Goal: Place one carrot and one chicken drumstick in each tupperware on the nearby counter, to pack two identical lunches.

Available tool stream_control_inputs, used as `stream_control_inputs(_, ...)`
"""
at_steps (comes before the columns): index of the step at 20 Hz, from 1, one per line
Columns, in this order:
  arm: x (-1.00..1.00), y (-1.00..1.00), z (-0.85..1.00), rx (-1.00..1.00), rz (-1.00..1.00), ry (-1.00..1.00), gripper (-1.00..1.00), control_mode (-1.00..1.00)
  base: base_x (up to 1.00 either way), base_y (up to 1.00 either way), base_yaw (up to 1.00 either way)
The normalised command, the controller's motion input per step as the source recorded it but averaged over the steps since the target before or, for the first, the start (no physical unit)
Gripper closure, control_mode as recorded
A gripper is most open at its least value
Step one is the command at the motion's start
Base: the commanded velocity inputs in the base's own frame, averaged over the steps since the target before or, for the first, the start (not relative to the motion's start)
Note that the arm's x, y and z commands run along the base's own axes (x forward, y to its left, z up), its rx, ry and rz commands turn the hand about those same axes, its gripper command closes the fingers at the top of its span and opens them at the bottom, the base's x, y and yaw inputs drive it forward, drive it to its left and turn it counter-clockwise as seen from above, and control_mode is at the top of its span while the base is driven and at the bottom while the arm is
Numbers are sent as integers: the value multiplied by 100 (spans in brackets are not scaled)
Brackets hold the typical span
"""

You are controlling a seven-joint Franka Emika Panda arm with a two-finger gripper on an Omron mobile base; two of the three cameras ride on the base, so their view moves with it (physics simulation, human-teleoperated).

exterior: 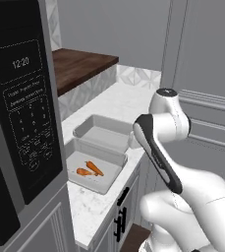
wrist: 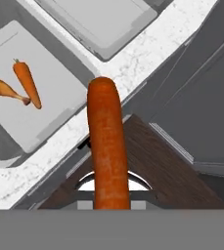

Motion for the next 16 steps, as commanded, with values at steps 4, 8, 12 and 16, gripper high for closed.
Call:
stream_control_inputs(4, 100, 1, -11, 0, 17, 4, 100, -100, 0, 0, 0)
stream_control_inputs(8, 100, 6, -2, 0, 27, 6, 100, -100, 0, 0, 0)
stream_control_inputs(12, 100, 19, -37, 0, 30, 0, 100, -100, 0, 0, 0)
stream_control_inputs(16, 100, 19, -57, -4, 18, 0, 100, -100, 0, 0, 0)
